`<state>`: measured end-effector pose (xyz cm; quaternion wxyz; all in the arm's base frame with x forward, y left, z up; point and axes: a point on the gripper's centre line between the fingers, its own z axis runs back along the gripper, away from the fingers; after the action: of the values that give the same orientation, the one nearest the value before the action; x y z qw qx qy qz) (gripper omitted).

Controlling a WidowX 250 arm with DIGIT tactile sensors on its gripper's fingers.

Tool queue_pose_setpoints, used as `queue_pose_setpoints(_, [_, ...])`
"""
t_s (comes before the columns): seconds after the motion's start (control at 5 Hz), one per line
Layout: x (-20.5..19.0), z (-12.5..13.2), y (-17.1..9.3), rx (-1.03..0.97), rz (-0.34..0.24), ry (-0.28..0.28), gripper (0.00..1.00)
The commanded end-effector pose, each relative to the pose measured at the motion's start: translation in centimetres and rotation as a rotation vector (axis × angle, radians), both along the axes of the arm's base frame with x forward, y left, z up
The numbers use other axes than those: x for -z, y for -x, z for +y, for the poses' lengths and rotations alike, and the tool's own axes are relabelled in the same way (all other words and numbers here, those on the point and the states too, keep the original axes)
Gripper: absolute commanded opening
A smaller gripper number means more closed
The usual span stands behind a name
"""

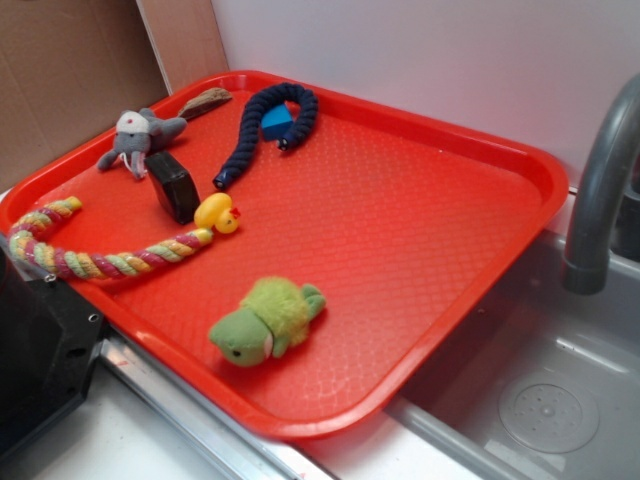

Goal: Grab the gray animal.

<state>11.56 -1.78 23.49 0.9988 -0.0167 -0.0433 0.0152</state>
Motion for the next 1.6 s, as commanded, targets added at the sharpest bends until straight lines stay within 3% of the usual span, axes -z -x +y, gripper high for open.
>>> queue_pose_setpoints(0.0, [0.0,0.0,0.0,0.0,0.0,0.0,1.0])
queue_pose_setpoints(0.2, [5.0,4.5,-3.1,-0.241,0.127,-0.115,1.0])
queue_pose_setpoints(0.4, [9.0,7.7,-6.7,-0.418,0.098,-0.175,1.0])
queue_pose_setpoints(0.6, [10.9,10.5,-8.5,-0.652,0.014,-0.214,1.0])
queue_pose_setpoints(0.8, [12.5,12.2,-8.1,-0.915,-0.08,-0.235,1.0])
queue_pose_setpoints(1.0, [14.2,14.0,-8.8,-0.902,-0.07,-0.177,1.0])
queue_pose_setpoints(1.2, [15.4,16.2,-9.1,-0.722,-0.067,-0.197,1.0])
queue_pose_setpoints(1.4, [17.3,17.1,-9.7,-0.653,-0.023,-0.175,1.0])
